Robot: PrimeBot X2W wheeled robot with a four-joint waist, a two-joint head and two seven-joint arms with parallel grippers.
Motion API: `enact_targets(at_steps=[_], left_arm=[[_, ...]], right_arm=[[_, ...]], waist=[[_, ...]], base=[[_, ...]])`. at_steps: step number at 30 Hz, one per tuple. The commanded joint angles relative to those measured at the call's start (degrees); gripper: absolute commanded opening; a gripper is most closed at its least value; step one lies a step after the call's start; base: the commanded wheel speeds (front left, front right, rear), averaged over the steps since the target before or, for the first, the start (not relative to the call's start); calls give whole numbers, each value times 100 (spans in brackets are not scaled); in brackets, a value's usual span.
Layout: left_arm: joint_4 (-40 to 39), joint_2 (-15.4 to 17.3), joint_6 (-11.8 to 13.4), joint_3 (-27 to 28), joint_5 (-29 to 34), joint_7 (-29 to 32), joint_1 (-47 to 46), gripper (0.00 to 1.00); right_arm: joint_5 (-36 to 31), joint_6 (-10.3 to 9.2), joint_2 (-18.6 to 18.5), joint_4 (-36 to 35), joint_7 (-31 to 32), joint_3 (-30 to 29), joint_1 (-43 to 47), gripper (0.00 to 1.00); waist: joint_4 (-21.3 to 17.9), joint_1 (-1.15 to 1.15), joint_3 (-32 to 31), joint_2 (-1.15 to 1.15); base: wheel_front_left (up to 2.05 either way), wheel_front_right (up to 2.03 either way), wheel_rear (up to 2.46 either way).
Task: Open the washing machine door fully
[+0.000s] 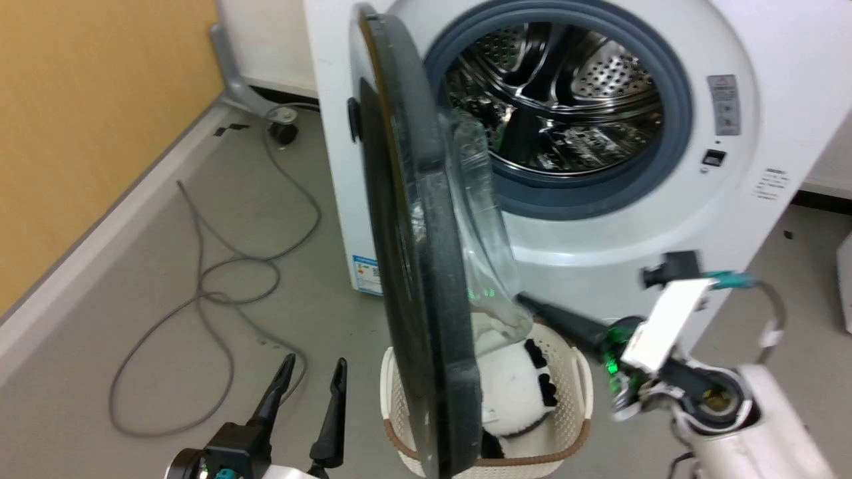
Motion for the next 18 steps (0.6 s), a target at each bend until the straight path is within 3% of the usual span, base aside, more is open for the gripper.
enact_targets(at_steps=[1,6,13,18], left_arm=[[-22,9,21,40,14,-30,10,100],[-37,9,-34,204,56,-30,-34,100],[-51,9,-60,343,59,-30,-40,100],[-76,9,-61,433,65,-30,39,100]], right_arm=[[-154,6,-134,-103,-145,-50,87,0],[-1215,6,-670,-920,-1214,-20,174,0],[-3339,6,-1867,-1609,-3369,664,449,0],[-4491,6,-2114,-1516,-4660,586,762,0]], waist=[[-104,0,-23,0],[-351,0,-27,0],[-656,0,-39,0],[-850,0,-43,0]], base=[[0,0,0],[0,0,0],[0,0,0],[0,0,0]])
